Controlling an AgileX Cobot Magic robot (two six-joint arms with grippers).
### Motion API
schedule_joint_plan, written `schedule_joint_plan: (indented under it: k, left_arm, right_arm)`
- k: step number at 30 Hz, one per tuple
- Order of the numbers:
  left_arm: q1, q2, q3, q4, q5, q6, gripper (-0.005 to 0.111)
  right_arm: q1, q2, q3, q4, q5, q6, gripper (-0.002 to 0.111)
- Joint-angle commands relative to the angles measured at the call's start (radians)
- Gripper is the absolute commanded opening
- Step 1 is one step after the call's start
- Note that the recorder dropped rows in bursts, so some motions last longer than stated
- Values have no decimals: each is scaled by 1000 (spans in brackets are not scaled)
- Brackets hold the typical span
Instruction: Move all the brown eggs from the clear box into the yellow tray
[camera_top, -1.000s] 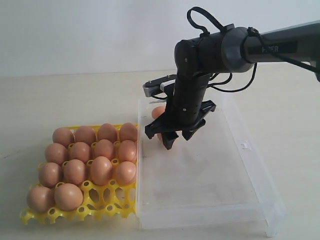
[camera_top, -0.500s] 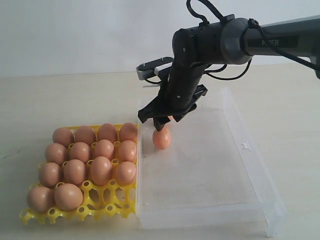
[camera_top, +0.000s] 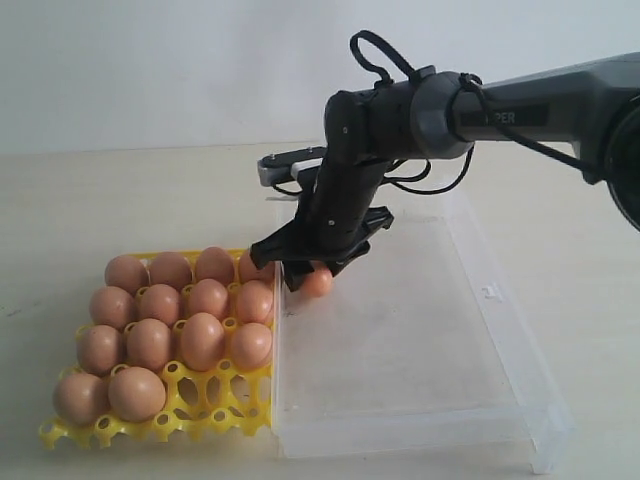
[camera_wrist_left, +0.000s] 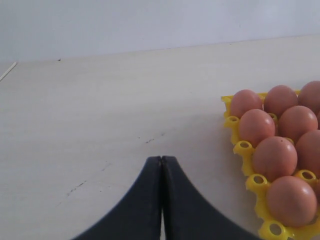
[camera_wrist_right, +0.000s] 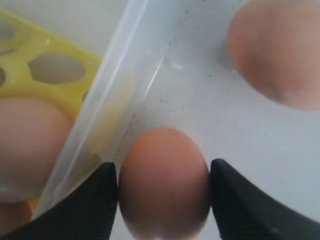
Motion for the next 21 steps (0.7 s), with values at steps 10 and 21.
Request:
schedule_joint_plan:
  k: [10,21]
  left_arm:
    - [3,4,-5,3,-1,3,0]
    - [3,4,-5,3,-1,3,0]
  right_arm:
    - [14,4,1,-75,-6,0,-1]
    - [25,-128,1,-223,155,-88,0]
